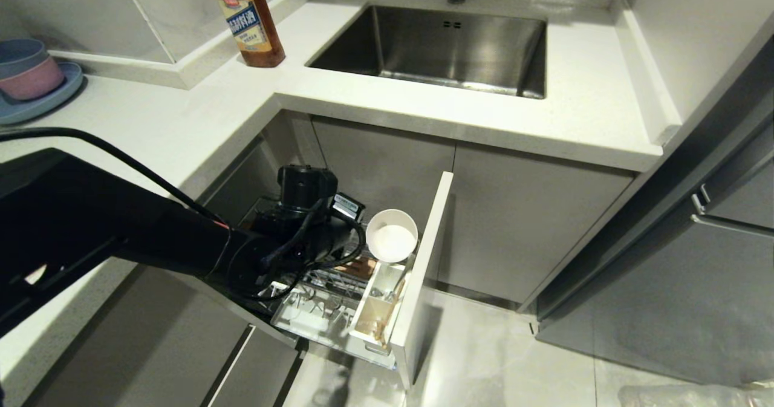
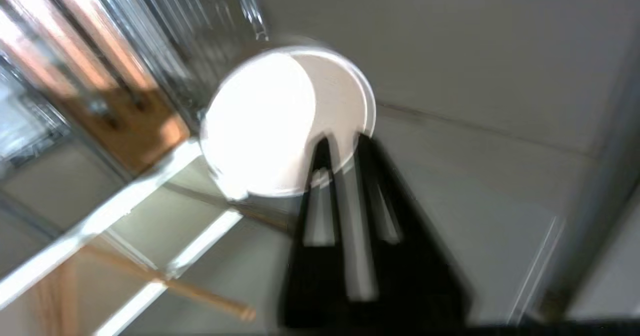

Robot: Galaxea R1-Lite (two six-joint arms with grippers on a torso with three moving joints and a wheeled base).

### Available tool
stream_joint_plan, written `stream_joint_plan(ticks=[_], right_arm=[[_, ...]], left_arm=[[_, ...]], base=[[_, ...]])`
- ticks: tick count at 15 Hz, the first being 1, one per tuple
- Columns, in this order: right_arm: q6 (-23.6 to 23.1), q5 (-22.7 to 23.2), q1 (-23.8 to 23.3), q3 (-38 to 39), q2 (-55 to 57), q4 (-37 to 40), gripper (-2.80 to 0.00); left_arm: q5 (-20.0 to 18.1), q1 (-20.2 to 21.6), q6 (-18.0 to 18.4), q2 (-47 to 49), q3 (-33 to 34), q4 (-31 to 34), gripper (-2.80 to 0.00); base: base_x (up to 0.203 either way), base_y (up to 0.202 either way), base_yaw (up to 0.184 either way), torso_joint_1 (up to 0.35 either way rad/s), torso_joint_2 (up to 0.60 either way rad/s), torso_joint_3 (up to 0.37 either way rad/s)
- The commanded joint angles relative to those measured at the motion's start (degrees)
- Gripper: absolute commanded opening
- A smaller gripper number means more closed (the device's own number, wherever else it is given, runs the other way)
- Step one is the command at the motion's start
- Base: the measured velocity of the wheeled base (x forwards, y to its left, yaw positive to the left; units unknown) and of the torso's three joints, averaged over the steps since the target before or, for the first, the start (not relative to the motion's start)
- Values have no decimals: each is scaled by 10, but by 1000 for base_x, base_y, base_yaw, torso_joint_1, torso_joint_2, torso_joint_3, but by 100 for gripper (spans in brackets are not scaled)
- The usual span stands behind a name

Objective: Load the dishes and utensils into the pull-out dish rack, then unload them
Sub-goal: Pick up the bowl and place it in the cupboard

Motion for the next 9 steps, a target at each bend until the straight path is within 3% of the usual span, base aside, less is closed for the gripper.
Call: stream_joint_plan(ticks=[1,9], right_arm=[[0,0,0,1,0,0,-280],[0,0,0,1,0,0,-280]], left_arm=[[0,-3,-5,4,-12,-3,0],[-31,-8,-33,62,-60,-2,0]], base=[[0,0,0,0,0,0],[0,0,0,0,0,0]])
